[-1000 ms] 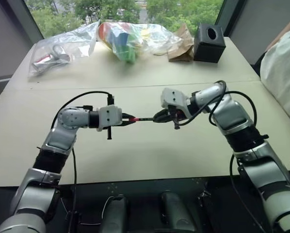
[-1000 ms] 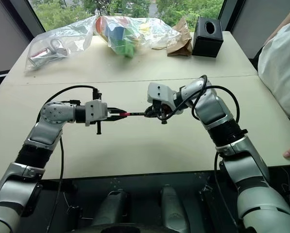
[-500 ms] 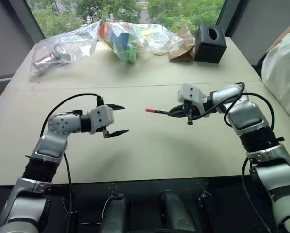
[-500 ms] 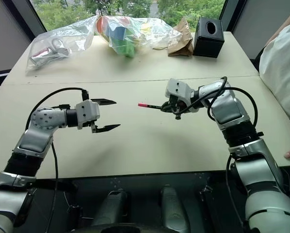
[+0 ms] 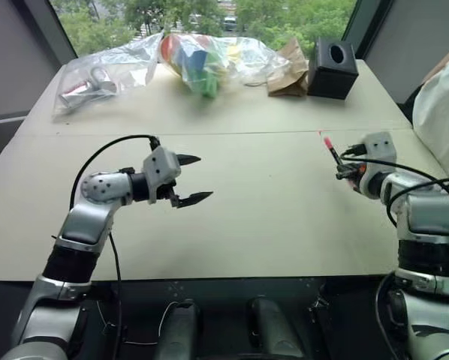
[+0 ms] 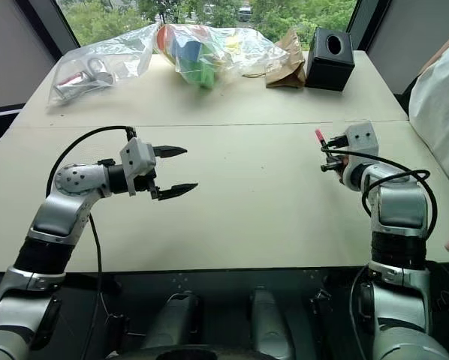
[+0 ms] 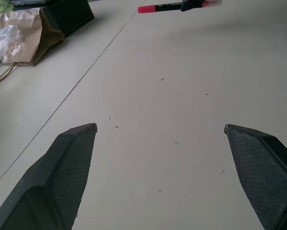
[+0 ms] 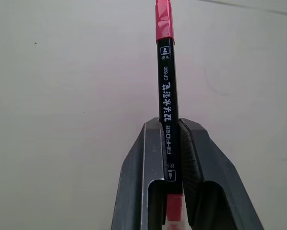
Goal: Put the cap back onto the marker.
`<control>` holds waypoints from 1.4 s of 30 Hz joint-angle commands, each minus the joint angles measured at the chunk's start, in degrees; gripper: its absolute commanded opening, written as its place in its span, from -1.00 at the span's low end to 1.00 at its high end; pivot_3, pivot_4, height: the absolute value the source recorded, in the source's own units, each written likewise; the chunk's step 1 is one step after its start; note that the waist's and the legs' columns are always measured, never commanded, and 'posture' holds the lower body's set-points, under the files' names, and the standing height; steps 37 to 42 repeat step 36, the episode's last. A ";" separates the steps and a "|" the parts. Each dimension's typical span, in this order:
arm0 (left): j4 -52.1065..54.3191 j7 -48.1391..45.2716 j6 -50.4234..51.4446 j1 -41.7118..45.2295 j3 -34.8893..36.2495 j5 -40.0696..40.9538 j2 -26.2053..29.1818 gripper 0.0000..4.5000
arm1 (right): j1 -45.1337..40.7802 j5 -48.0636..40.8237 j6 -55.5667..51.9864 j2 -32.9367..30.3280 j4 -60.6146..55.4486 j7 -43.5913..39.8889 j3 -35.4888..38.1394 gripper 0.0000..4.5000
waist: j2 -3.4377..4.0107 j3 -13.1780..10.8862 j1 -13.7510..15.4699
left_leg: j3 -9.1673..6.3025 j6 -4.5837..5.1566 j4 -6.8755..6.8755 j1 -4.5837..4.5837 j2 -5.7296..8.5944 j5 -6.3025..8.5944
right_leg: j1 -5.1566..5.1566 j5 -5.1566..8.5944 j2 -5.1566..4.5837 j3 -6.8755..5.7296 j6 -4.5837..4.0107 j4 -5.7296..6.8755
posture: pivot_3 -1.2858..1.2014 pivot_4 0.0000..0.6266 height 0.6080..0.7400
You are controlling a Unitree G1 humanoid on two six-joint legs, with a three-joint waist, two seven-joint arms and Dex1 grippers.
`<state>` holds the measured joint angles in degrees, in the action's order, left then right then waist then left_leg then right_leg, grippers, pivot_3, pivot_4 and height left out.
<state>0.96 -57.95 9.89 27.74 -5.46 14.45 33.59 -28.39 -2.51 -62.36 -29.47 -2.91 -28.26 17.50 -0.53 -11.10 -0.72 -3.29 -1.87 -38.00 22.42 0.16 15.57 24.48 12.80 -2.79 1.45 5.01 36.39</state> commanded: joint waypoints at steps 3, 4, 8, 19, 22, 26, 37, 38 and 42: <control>1.93 -0.54 1.25 1.32 1.54 2.32 0.21 0.98 | 3.11 -2.14 -10.66 4.91 -10.14 7.22 8.19 -1.00 | 0.04 0.02 -0.38 | 0.00 0.00 0.01 -0.04 -0.01 0.00 | 0.00 0.00 0.04 0.02 0.00 0.01 | 0.03 -0.52 1.00; 1.88 -0.62 1.51 1.50 1.51 2.51 0.18 0.98 | 3.42 -2.40 -11.30 5.41 -10.34 7.96 8.96 -1.00 | 0.04 0.02 -0.38 | 0.00 0.00 0.01 -0.04 -0.01 0.00 | 0.00 0.00 0.04 0.01 0.00 0.01 | 0.03 -0.52 1.00; 2.35 -2.50 3.29 1.79 1.32 3.91 0.83 0.98 | 4.21 -3.34 -11.43 5.71 -9.86 9.91 10.55 -1.00 | 0.04 0.02 -0.29 | 0.01 0.00 0.01 -0.03 -0.01 0.00 | 0.00 0.00 0.04 0.01 0.00 0.01 | 0.03 -0.52 1.00; 3.62 -4.85 6.37 2.38 1.17 5.92 1.91 1.00 | 5.38 -6.48 -10.82 3.22 -8.03 11.00 10.89 -0.79 | 0.04 0.02 -0.31 | 0.02 0.00 0.01 -0.03 -0.01 0.00 | 0.00 0.01 0.04 0.01 0.00 -0.01 | 0.03 -0.52 1.00; 3.66 -4.75 6.60 2.54 1.16 5.93 1.82 1.00 | 5.62 -7.44 -10.82 2.68 -8.65 10.77 10.28 -0.15 | 0.04 0.02 -0.31 | 0.01 0.01 0.01 -0.03 -0.01 0.00 | -0.01 0.01 0.04 0.01 0.00 -0.01 | 0.03 -0.52 1.00; 3.75 -4.43 7.12 2.79 1.20 5.91 1.62 1.00 | 6.05 -8.28 -9.06 0.62 -9.35 9.93 8.45 0.79 | 0.04 0.02 -0.29 | 0.01 0.01 0.01 -0.03 -0.01 0.00 | -0.01 0.01 0.04 0.01 0.00 -0.01 | 0.03 -0.52 1.00; 3.95 -4.00 8.62 3.28 1.58 6.93 1.25 1.00 | 3.58 -12.72 -2.34 -17.28 -18.04 -3.04 -0.28 0.98 | 0.05 0.01 -0.42 | 0.01 0.01 0.02 -0.02 -0.02 0.00 | 0.00 0.02 0.07 0.01 0.00 -0.05 | 0.03 -0.52 1.00; 3.95 -4.00 8.62 3.28 1.58 6.93 1.25 1.00 | 3.58 -12.72 -2.34 -17.28 -18.04 -3.04 -0.28 0.98 | 0.05 0.01 -0.42 | 0.01 0.01 0.02 -0.02 -0.02 0.00 | 0.00 0.02 0.07 0.01 0.00 -0.05 | 0.03 -0.52 1.00; 3.95 -4.00 8.62 3.28 1.58 6.93 1.25 1.00 | 3.58 -12.72 -2.34 -17.28 -18.04 -3.04 -0.28 0.98 | 0.05 0.01 -0.42 | 0.01 0.01 0.02 -0.02 -0.02 0.00 | 0.00 0.02 0.07 0.01 0.00 -0.05 | 0.03 -0.52 1.00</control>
